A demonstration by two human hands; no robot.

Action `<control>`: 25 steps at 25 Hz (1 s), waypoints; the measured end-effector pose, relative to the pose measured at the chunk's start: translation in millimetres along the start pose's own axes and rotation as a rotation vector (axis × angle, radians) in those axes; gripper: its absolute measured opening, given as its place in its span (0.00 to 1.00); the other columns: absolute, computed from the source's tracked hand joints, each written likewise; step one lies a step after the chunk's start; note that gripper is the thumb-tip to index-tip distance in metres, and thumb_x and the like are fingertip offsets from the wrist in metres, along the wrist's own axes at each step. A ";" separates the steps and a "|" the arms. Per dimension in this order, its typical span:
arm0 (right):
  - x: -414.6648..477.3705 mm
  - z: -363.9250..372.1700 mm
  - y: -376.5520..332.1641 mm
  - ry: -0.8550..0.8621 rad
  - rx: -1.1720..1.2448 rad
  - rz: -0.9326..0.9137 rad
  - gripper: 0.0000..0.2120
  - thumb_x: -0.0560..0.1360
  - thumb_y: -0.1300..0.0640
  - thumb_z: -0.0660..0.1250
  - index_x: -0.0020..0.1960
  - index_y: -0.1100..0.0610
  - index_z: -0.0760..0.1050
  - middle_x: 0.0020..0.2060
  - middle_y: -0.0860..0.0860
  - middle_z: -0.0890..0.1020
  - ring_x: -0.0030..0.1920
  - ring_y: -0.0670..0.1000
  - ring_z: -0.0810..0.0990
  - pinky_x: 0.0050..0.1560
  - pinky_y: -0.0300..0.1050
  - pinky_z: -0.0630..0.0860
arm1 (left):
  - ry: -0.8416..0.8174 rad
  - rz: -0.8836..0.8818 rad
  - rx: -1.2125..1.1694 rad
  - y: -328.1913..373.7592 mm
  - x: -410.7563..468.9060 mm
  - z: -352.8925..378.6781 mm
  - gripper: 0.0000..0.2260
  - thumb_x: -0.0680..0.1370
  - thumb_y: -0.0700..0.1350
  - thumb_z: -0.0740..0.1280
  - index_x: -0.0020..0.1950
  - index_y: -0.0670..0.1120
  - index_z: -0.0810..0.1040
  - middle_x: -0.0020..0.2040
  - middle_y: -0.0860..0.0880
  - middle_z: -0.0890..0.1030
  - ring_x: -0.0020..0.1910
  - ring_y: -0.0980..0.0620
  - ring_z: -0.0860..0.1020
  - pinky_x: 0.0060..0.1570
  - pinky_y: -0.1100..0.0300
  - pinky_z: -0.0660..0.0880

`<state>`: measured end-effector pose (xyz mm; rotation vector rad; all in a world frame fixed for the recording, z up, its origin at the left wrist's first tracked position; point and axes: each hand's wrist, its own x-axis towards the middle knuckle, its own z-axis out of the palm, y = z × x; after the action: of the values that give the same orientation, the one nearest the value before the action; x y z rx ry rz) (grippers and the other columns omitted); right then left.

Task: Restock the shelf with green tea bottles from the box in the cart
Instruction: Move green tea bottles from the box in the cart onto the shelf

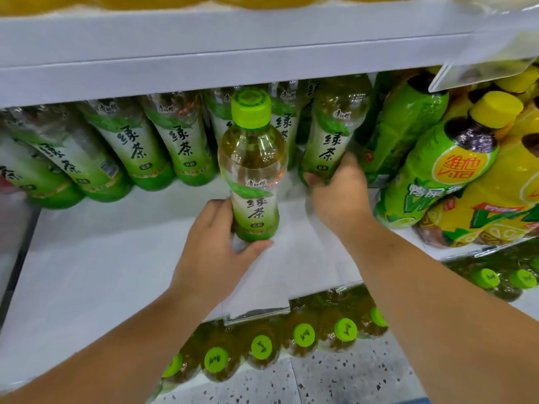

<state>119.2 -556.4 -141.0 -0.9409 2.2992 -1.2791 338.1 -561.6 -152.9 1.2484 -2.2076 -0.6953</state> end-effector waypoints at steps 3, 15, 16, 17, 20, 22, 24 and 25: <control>11.7 9.1 2.1 0.021 0.018 -0.010 0.25 0.72 0.57 0.75 0.66 0.58 0.71 0.61 0.59 0.78 0.61 0.60 0.78 0.63 0.55 0.76 | 0.016 -0.001 -0.018 -0.3 0.6 1.3 0.27 0.70 0.58 0.78 0.64 0.50 0.74 0.54 0.55 0.72 0.50 0.61 0.71 0.51 0.66 0.72; 51.9 18.6 0.5 -0.056 0.069 0.015 0.23 0.74 0.61 0.74 0.66 0.58 0.70 0.57 0.54 0.81 0.59 0.54 0.79 0.61 0.48 0.76 | 0.017 -0.003 -0.016 -1.9 1.2 3.7 0.29 0.70 0.61 0.74 0.66 0.49 0.73 0.56 0.57 0.71 0.55 0.58 0.72 0.55 0.61 0.74; 52.2 18.7 -0.5 -0.066 0.065 0.017 0.23 0.74 0.61 0.73 0.66 0.58 0.70 0.56 0.53 0.81 0.59 0.53 0.79 0.61 0.46 0.75 | 0.015 -0.002 -0.013 -2.0 1.5 4.1 0.30 0.70 0.62 0.74 0.66 0.50 0.73 0.56 0.57 0.71 0.56 0.58 0.72 0.56 0.60 0.75; 51.8 17.8 -2.9 -0.076 0.071 0.014 0.23 0.75 0.61 0.73 0.67 0.58 0.69 0.56 0.51 0.80 0.58 0.52 0.78 0.60 0.44 0.74 | 0.016 -0.004 -0.013 -1.7 1.8 3.8 0.30 0.70 0.62 0.74 0.67 0.50 0.73 0.56 0.57 0.71 0.56 0.58 0.72 0.56 0.59 0.75; 49.2 13.2 -8.6 -0.113 0.147 0.061 0.24 0.75 0.61 0.73 0.69 0.59 0.70 0.57 0.52 0.81 0.59 0.52 0.79 0.61 0.46 0.76 | 0.002 -0.027 -0.031 -1.3 4.0 2.2 0.31 0.70 0.62 0.75 0.68 0.52 0.72 0.57 0.58 0.71 0.57 0.57 0.73 0.58 0.56 0.76; 40.0 7.5 -13.8 -0.097 0.189 0.105 0.21 0.74 0.62 0.73 0.66 0.59 0.72 0.57 0.55 0.82 0.58 0.57 0.81 0.63 0.53 0.78 | -0.002 -0.034 -0.031 -0.8 4.6 2.1 0.30 0.70 0.62 0.76 0.67 0.52 0.72 0.56 0.59 0.71 0.57 0.56 0.72 0.58 0.55 0.77; 14.2 -2.4 -18.7 -0.041 0.210 0.070 0.18 0.73 0.64 0.71 0.60 0.54 0.75 0.55 0.54 0.82 0.57 0.56 0.81 0.62 0.54 0.78 | -0.004 -0.034 -0.033 -0.6 4.9 2.1 0.30 0.70 0.62 0.76 0.67 0.53 0.73 0.54 0.60 0.71 0.55 0.57 0.72 0.56 0.56 0.76; -5.3 -8.2 -21.7 -0.038 0.231 0.020 0.19 0.72 0.65 0.70 0.61 0.51 0.75 0.56 0.52 0.81 0.58 0.53 0.80 0.63 0.50 0.77 | -0.003 -0.037 -0.038 -0.2 5.2 1.3 0.29 0.70 0.62 0.76 0.66 0.53 0.73 0.54 0.60 0.71 0.54 0.57 0.72 0.56 0.56 0.76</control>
<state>126.6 -555.8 -118.4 -0.8529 2.0720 -1.4673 335.1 -566.0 -153.2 1.2726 -2.1686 -0.7501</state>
